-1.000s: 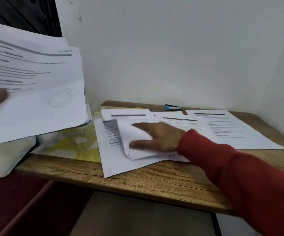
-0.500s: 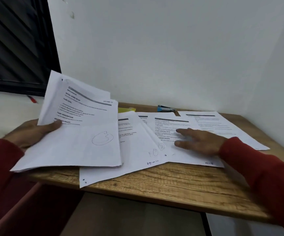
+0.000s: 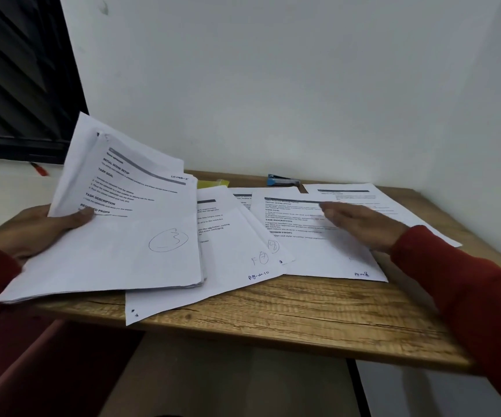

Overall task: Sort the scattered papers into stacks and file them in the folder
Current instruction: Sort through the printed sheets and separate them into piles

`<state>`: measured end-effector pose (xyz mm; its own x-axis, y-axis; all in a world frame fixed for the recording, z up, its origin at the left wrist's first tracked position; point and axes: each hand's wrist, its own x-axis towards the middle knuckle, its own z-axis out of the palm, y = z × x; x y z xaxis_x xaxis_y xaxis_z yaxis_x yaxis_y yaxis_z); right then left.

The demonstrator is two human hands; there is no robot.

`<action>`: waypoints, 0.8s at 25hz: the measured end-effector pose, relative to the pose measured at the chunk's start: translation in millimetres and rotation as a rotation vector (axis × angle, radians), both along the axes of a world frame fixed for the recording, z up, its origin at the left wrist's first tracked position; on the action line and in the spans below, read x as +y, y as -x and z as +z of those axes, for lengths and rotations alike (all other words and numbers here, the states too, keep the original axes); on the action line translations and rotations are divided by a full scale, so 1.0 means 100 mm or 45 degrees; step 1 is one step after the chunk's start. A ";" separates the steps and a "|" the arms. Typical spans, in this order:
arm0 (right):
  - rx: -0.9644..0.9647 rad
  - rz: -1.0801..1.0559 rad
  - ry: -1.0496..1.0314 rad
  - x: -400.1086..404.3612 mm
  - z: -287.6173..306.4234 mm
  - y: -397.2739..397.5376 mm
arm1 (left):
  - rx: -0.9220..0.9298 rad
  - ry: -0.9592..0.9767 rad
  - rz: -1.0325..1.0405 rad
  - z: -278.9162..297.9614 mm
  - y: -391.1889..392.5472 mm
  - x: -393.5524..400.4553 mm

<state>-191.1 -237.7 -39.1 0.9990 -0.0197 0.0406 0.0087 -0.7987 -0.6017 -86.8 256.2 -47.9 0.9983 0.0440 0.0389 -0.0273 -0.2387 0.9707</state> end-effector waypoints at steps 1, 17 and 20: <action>-0.070 -0.034 -0.070 -0.08 0.00 0.01 | 0.000 -0.011 0.005 -0.02 -0.02 0.02; 0.134 -0.098 0.402 -0.13 0.02 0.07 | 0.015 0.002 0.005 0.00 0.10 -0.04; -0.077 -0.187 0.424 -0.21 0.09 0.06 | 0.000 0.025 0.008 0.04 0.14 -0.11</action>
